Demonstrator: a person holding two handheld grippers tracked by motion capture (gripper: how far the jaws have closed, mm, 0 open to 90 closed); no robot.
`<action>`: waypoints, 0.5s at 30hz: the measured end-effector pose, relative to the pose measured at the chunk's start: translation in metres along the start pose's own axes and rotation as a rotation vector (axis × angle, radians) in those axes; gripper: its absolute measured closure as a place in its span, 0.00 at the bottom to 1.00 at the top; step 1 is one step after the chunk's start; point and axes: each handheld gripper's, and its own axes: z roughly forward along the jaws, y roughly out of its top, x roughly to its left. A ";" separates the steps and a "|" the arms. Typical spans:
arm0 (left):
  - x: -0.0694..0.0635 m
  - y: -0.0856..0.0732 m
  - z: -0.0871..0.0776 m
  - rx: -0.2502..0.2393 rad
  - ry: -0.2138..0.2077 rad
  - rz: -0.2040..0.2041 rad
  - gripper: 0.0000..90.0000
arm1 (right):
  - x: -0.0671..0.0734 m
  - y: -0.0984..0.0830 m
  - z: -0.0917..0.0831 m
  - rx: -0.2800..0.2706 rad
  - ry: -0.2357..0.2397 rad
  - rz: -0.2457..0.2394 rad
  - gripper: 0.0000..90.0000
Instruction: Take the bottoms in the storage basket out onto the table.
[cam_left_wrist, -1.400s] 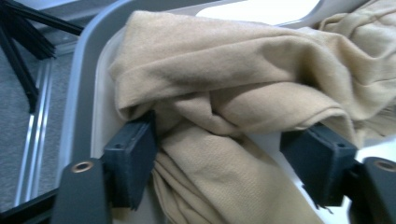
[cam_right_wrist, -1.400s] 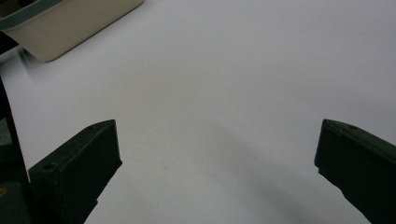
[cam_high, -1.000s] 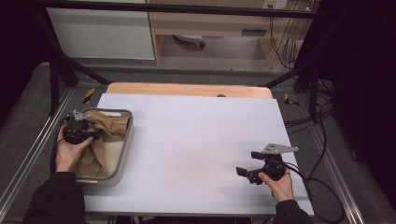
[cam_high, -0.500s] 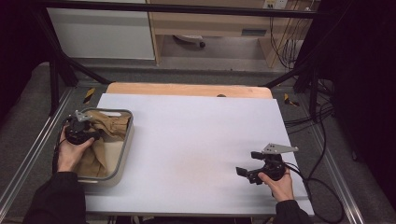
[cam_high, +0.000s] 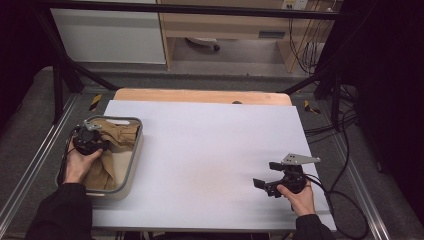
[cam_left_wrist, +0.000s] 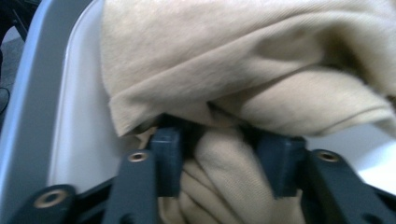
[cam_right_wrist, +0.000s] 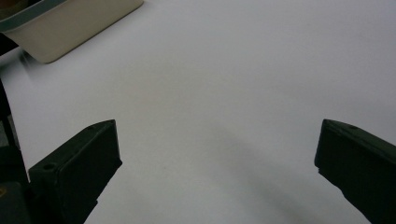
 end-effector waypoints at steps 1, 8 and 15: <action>0.001 -0.001 0.000 0.006 -0.005 -0.002 0.68 | 0.000 0.000 0.000 0.002 0.000 0.000 0.01; 0.004 0.000 -0.007 0.000 -0.035 -0.030 0.91 | 0.000 0.000 -0.001 -0.003 0.003 0.000 0.01; 0.004 0.000 -0.025 -0.095 -0.073 -0.048 0.93 | 0.000 0.000 0.000 -0.001 0.004 0.003 0.01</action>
